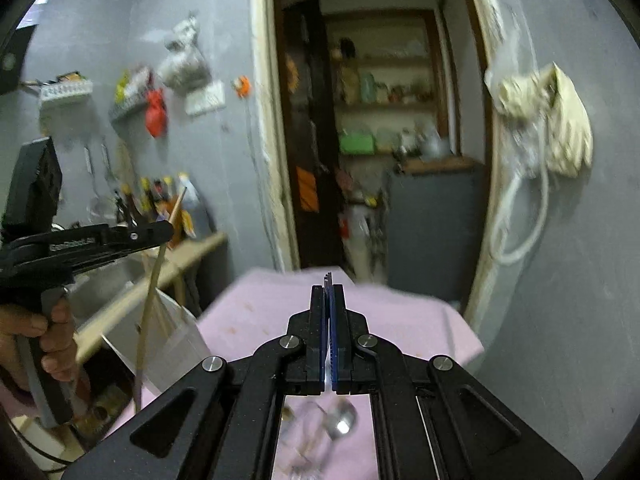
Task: Organize utensils
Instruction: 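Lift the chopstick with the left tool and carry it over the caddy, then release the chopstick into the caddy with the left tool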
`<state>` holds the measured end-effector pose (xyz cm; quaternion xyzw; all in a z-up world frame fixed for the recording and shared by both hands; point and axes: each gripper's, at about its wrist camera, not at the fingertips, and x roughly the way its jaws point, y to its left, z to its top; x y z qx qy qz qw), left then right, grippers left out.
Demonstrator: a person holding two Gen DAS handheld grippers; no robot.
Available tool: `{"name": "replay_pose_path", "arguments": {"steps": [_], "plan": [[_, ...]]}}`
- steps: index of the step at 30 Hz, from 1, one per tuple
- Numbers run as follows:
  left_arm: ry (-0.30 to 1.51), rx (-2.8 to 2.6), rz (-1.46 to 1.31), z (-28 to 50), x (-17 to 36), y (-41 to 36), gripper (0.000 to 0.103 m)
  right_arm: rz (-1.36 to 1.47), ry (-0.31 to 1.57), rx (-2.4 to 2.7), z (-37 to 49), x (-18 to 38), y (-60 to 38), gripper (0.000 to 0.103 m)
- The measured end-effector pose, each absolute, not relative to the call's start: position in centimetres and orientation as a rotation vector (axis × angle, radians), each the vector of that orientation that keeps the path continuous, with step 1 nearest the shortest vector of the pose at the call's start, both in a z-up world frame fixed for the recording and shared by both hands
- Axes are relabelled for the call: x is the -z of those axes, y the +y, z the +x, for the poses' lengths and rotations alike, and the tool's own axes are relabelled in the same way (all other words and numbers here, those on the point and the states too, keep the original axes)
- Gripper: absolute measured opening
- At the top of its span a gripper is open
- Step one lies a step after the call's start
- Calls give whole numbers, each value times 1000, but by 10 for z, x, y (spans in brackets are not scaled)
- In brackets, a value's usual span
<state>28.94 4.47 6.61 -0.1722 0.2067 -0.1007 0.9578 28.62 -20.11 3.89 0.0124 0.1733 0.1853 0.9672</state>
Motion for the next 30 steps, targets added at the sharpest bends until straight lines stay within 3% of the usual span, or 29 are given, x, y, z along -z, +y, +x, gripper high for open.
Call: {"name": "replay_pose_path", "arguments": {"steps": [6, 14, 30], "plan": [[331, 108, -382, 294, -84, 98, 6, -1, 249, -452, 290, -72, -137, 2], [236, 25, -363, 291, -75, 138, 6, -77, 161, -491, 286, -73, -63, 2], [220, -68, -319, 273, -16, 138, 7, -169, 296, -543, 291, -3, -17, 2]]}}
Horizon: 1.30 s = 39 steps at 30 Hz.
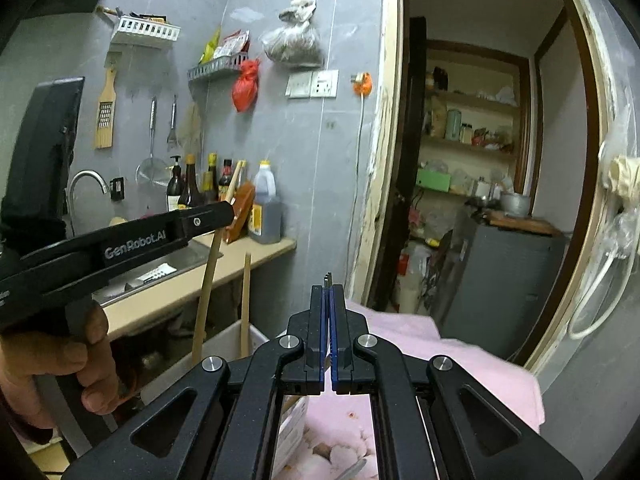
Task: Organize utensils
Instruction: 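Release the chopstick into the caddy with the left tool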
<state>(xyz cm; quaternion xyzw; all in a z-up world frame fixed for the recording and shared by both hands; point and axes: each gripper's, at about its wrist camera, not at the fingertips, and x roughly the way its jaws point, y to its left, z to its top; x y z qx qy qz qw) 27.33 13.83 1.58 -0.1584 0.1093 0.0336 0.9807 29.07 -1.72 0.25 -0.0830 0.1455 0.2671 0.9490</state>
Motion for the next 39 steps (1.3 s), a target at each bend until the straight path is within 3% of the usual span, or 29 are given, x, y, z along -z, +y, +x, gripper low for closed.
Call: {"name": "replay_pose_path", "arguments": {"steps": [8, 16, 20, 21, 25, 30, 37, 39], "plan": [[295, -47, -307, 272, -3, 140, 7, -80, 404, -603, 304, 21, -24, 4], [345, -9, -335, 262, 0, 142, 12, 47, 404, -566, 298, 21, -57, 19], [334, -2, -320, 253, -6, 133, 41, 106, 381, -484, 292, 16, -91, 43], [328, 0, -317, 251, -7, 131, 48, 113, 375, -463, 291, 14, -99, 44], [321, 8, -273, 245, -14, 111, 56, 115, 342, -377, 282, 9, -130, 54], [312, 13, -198, 237, -21, 78, 76, 103, 307, -292, 270, 1, -163, 70], [319, 27, -130, 231, -21, 32, 98, 71, 296, -223, 253, -1, -204, 102], [326, 35, -124, 230, -19, 19, 101, 60, 299, -209, 250, 0, -215, 102]]}}
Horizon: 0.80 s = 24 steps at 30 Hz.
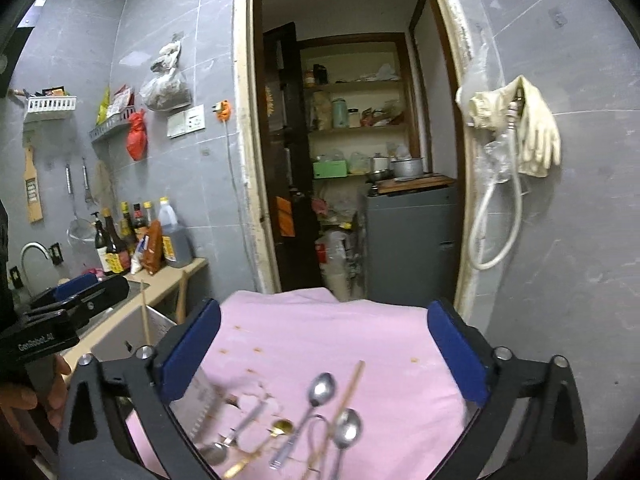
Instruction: Organize utensils
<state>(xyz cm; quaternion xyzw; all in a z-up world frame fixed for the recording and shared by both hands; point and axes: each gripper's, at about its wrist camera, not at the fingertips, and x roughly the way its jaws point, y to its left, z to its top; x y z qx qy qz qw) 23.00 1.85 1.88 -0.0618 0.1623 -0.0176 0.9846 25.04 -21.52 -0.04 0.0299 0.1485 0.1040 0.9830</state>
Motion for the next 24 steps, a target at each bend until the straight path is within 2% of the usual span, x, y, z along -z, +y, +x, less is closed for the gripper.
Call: {"name": "replay_pose_path", "arguments": {"steps": [8, 24], "plan": [[379, 39, -90, 236, 1, -24, 103, 42, 321, -206, 246, 16, -254, 102], [571, 74, -61, 288, 81, -68, 102, 96, 549, -294, 309, 126, -304, 101]]}}
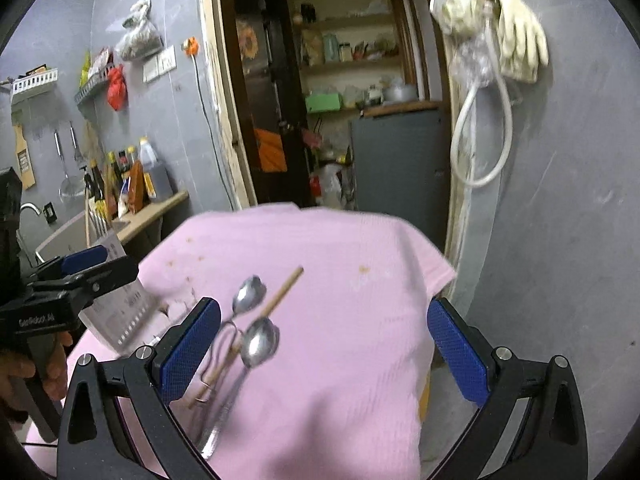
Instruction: Organize utensils
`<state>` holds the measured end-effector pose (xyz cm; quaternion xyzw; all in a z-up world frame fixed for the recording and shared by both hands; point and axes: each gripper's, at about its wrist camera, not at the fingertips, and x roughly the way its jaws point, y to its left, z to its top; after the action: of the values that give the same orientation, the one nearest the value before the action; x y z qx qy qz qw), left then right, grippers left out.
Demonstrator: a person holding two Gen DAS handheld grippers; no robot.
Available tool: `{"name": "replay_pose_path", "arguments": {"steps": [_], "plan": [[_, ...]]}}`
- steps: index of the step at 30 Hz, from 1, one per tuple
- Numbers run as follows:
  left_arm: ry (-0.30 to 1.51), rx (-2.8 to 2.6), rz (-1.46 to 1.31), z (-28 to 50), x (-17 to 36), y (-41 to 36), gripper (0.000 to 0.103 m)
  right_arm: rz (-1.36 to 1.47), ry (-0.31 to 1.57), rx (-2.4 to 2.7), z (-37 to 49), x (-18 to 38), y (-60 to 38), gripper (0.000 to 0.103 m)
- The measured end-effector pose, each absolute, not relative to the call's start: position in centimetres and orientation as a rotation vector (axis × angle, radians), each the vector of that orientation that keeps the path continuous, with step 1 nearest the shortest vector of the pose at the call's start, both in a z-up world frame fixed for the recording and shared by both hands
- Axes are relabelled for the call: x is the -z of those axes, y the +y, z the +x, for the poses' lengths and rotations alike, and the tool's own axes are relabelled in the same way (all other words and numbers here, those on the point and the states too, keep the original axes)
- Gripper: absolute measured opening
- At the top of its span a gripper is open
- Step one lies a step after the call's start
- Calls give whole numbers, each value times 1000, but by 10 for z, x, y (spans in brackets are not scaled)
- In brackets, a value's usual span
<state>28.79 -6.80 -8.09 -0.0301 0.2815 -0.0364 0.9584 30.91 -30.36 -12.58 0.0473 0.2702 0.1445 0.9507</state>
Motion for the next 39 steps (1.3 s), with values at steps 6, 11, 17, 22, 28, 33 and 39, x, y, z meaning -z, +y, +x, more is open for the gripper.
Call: {"name": "replay_pose_path", "arguments": {"steps": [6, 11, 17, 22, 28, 33, 39], "plan": [[670, 115, -85, 311, 117, -70, 87, 124, 636, -370, 333, 166, -290, 82], [776, 165, -156, 327, 144, -65, 69, 144, 739, -458, 353, 194, -278, 62], [852, 225, -270, 339, 166, -58, 50, 199, 803, -524, 368, 212, -274, 48], [880, 273, -319, 345, 175, -58, 40, 189, 856, -565, 382, 221, -260, 41], [915, 303, -337, 351, 180, -59, 28, 127, 884, -592, 388, 222, -240, 35], [930, 300, -325, 358, 179, -60, 23, 89, 892, -604, 396, 219, -225, 30], [957, 279, -311, 362, 178, -62, 9, 38, 906, -626, 401, 215, -210, 13]]}}
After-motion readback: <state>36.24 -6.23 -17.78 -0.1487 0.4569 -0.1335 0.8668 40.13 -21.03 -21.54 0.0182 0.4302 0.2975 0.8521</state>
